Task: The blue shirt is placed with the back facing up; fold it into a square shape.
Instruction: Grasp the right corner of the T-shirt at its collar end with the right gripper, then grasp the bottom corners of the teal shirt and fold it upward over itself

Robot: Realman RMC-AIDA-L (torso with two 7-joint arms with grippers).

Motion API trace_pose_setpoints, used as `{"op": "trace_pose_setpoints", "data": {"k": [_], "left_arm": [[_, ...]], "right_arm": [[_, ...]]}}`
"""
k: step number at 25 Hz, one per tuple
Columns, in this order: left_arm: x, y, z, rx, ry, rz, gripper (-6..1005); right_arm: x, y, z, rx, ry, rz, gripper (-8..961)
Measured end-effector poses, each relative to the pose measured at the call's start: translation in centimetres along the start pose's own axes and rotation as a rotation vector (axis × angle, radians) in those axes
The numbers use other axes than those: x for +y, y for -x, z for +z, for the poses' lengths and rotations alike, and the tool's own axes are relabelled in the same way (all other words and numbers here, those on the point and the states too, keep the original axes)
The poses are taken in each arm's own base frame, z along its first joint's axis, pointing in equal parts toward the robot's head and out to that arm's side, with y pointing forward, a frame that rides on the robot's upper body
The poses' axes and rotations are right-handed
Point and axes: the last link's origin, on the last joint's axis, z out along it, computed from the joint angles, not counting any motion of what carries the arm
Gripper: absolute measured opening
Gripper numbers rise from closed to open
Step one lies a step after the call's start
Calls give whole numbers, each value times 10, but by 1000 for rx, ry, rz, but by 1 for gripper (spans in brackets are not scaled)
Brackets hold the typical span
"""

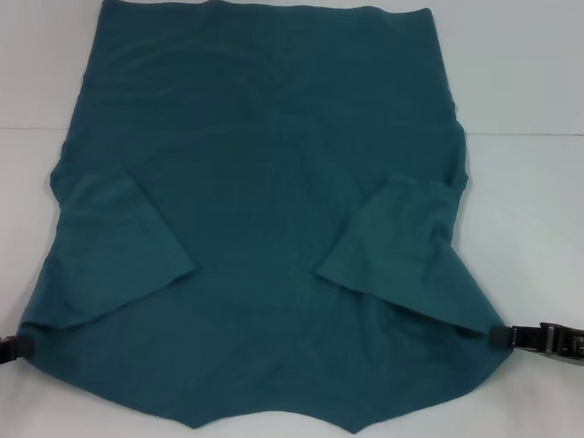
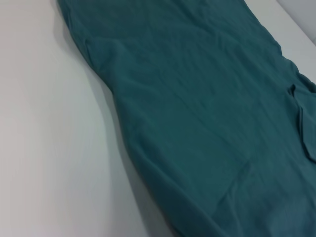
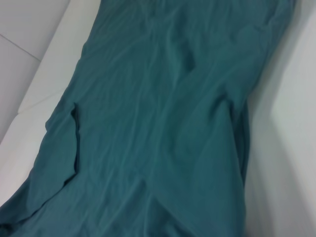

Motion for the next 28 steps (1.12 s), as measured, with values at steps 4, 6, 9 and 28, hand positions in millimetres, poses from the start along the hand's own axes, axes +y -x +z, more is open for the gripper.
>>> {"op": "trace_pose_setpoints", "data": {"k": [4,6,9,28], "left_arm": [[0,0,0,0,-1,0,8],[0,0,0,1,-2,0,8],[-1,0,0,2,-4,0,9],[9,30,-25,8,137,-132,11]], "right_arm": [[1,0,1,-1,4,-4,111],[0,0,0,-7,5,-4,70],[0,-1,-2,-22,14,-3,30],[-13,-52,-66,-127,109,39,30]]}}
